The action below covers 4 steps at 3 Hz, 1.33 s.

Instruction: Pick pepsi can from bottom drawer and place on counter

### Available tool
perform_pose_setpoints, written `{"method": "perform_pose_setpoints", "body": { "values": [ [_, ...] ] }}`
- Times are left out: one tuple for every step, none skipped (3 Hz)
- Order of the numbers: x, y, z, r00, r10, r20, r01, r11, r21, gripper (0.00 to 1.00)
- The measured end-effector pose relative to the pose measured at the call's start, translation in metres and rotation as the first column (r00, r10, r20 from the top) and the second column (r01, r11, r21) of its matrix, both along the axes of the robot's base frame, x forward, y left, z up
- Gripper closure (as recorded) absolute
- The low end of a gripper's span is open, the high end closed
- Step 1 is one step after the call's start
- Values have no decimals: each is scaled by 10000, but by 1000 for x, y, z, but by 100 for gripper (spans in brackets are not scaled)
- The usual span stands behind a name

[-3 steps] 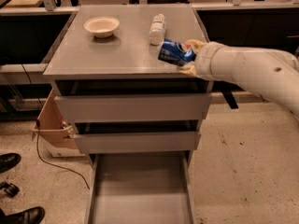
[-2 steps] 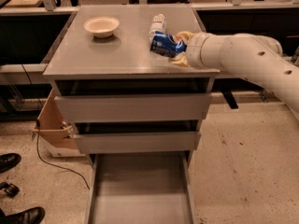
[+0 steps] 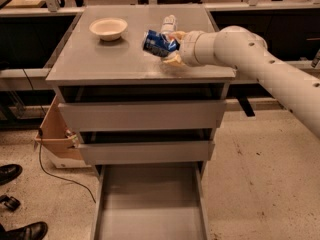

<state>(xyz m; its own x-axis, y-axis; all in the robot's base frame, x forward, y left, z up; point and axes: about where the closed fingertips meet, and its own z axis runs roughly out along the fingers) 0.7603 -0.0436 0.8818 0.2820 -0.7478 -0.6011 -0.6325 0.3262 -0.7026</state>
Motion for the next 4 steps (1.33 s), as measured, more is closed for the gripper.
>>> {"method": "perform_pose_setpoints", "body": {
  "values": [
    [14,22,-22,9982,397,-443,-374,9980,509,58],
    [20,35,-34,9957,590,-720,-536,9958,739,35],
    [21,40,-37,9939,677,-869,-606,9948,822,12],
    [21,40,-30,9939,678,-870,-607,9948,822,0]
  ]
}}
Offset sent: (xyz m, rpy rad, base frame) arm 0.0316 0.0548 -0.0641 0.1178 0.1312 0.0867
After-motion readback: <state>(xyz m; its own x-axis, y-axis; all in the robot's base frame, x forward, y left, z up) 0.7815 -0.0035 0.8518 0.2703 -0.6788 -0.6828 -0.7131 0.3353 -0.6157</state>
